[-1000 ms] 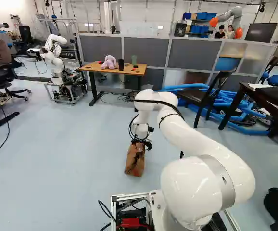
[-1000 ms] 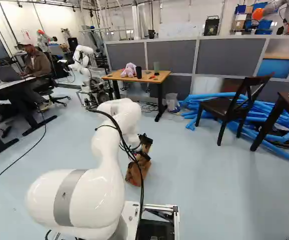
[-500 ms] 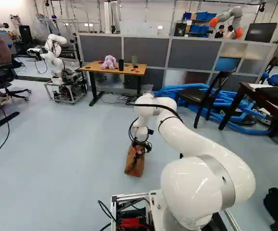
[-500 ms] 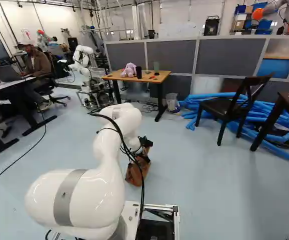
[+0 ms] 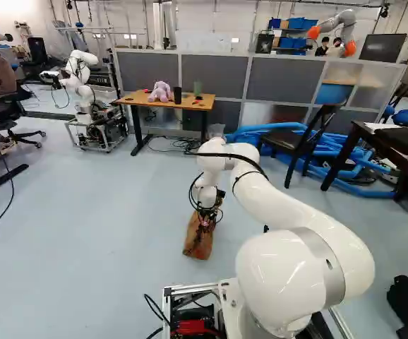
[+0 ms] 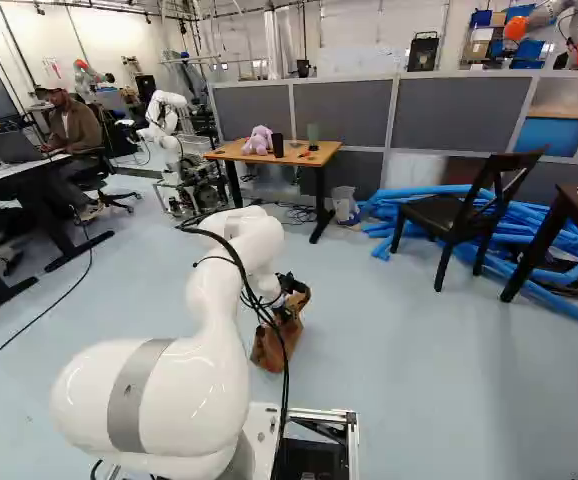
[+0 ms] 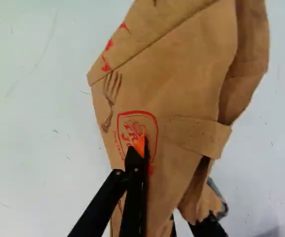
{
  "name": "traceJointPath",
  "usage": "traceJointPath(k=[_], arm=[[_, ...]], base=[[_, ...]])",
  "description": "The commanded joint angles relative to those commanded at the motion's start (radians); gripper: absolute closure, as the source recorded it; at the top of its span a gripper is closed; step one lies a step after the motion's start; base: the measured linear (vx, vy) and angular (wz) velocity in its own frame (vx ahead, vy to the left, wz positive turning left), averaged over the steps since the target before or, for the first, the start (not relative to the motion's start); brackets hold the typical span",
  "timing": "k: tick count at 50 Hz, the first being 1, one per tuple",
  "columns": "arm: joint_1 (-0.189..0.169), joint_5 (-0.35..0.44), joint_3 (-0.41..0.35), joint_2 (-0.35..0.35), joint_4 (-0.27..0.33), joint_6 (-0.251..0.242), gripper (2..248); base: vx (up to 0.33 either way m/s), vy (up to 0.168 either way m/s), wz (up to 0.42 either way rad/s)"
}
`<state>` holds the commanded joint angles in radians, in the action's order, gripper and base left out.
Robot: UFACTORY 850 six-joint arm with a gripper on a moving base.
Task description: Pick up the bag on the ground and place it on the table
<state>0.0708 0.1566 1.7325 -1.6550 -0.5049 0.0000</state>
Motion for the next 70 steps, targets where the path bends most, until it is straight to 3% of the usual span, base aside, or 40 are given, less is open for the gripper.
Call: traceJointPath(k=[2,3,17,59,70], arm=[[0.000,0.000,0.000,0.000,0.000,0.000,204],[0.000,0.000,0.000,0.000,0.000,0.000,229],[0.000,0.000,-0.015,0.015,0.000,0.000,229],[0.000,0.000,-0.170,0.173,0.000,0.000,229],[0.000,0.000,-0.209,0.215,0.000,-0.077,229]], base=[[0.000,0.000,0.000],[0.000,0.000,0.000],[0.000,0.000,0.000],[0.000,0.000,0.000],[0.000,0.000,0.000]])
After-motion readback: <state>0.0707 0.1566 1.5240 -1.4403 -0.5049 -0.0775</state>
